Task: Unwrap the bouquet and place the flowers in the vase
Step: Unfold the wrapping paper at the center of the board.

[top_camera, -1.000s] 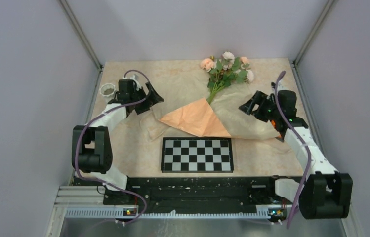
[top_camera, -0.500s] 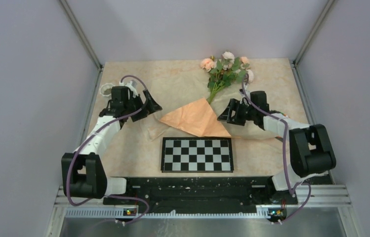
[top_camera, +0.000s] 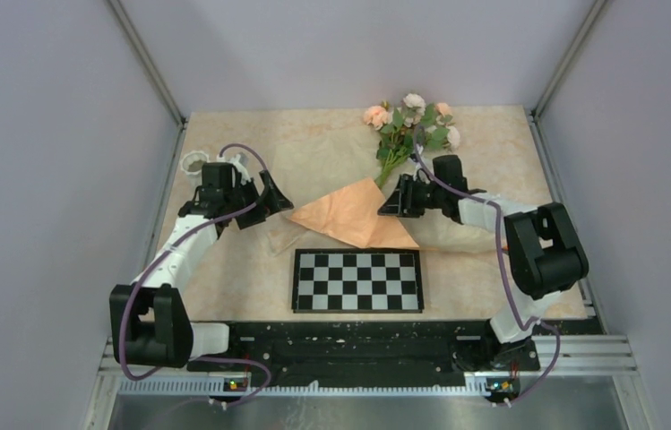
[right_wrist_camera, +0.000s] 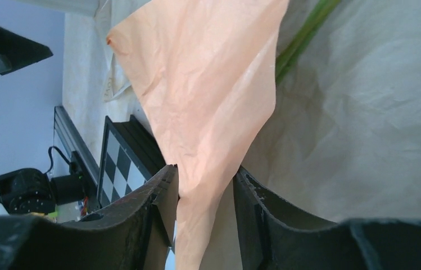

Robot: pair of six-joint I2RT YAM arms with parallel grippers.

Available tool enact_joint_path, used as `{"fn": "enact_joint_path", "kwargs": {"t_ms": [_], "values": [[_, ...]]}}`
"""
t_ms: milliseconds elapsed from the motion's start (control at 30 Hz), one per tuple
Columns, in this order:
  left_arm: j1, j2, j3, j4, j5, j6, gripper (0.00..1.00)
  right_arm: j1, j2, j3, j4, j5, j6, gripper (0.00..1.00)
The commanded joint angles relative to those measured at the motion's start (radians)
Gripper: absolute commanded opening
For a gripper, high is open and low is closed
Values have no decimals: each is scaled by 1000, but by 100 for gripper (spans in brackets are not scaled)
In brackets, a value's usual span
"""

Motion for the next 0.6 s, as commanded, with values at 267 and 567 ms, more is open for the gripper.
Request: {"fn": "enact_joint_path", "kwargs": {"t_ms": [267, 567], "values": [[1, -38, 13, -11, 14, 10, 99, 123, -110, 30, 10, 11, -99, 36], [0, -44, 68, -23, 47, 4, 99, 258, -275, -56, -58, 114, -174, 38]]}}
